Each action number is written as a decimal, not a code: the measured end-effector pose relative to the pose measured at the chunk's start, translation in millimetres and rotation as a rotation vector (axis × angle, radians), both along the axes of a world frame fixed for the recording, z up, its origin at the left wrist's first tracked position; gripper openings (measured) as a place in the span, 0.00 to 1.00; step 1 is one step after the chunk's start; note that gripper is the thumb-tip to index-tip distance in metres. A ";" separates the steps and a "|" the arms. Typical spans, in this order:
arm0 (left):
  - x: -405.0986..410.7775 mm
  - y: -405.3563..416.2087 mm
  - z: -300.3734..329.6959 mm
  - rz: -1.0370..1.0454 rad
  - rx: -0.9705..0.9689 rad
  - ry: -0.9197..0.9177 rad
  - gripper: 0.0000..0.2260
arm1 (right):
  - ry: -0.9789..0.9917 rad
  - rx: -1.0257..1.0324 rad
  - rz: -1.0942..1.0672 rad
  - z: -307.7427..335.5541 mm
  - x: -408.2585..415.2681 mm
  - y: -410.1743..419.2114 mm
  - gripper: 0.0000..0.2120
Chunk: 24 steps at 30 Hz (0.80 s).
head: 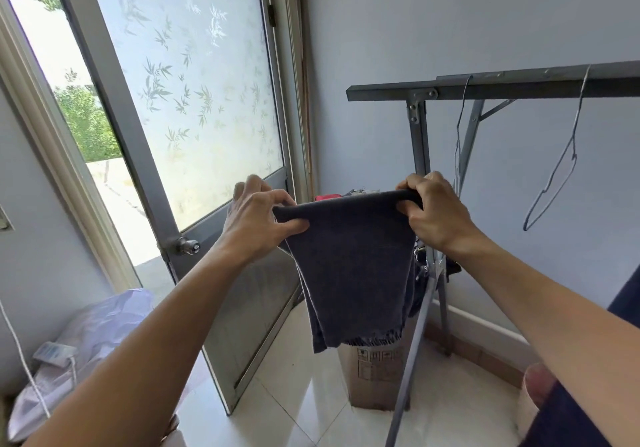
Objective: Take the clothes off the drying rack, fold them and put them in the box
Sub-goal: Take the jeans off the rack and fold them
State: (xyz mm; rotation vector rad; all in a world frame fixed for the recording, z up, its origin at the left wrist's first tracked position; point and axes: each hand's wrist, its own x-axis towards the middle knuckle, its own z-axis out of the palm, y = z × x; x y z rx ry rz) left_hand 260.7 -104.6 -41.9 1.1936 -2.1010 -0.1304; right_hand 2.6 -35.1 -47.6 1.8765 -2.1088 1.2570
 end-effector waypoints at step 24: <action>-54.9 29.4 -15.0 -0.334 0.671 0.866 0.22 | -0.826 -0.057 0.230 -62.2 64.8 -2.6 0.05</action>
